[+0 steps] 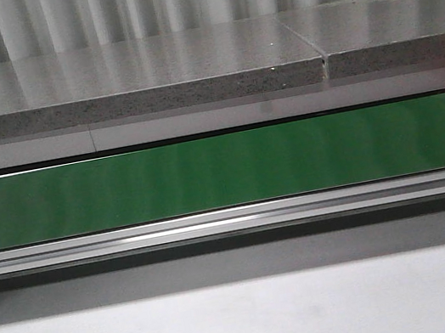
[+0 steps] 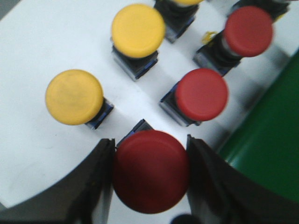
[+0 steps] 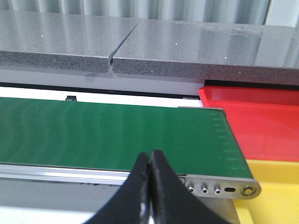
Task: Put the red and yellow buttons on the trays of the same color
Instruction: 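Grasp a red button from the cluster with the left gripper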
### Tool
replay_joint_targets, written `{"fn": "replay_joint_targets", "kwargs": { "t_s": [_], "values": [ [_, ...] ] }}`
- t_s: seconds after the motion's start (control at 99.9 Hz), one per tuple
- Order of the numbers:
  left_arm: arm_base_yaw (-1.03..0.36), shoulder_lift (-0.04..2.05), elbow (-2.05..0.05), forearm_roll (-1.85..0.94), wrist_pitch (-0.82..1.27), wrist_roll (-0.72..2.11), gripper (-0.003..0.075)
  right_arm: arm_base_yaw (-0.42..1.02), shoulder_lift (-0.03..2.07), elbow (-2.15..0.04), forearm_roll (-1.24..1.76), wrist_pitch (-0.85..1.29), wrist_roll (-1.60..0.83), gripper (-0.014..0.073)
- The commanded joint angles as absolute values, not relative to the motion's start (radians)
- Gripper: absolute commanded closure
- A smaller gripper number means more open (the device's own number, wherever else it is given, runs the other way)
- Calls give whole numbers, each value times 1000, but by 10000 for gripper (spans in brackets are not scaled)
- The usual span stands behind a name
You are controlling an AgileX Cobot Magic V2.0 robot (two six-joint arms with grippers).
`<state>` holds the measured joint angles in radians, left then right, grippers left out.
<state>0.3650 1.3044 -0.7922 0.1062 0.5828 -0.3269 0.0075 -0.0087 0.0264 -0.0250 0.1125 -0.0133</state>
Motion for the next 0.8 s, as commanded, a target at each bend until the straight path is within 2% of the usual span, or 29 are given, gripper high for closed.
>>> {"fn": "replay_joint_targets", "kwargs": {
  "t_s": [0.0,0.3,0.57,0.791],
  "values": [
    [333,1211,-840,105,566,-303,741,3,-20,13,-28,36,-14,662],
    [190,1169,-1000,105,642,-272,741,3,-20,13,-28,36,-14,662],
    [58,1311,-1085,105,658,-272,741,3,-20,13,-28,36,-14,662],
    [15,1424,-1119,111,664,-271,741,3,-20,13,-28,36,-14,662]
  ]
}}
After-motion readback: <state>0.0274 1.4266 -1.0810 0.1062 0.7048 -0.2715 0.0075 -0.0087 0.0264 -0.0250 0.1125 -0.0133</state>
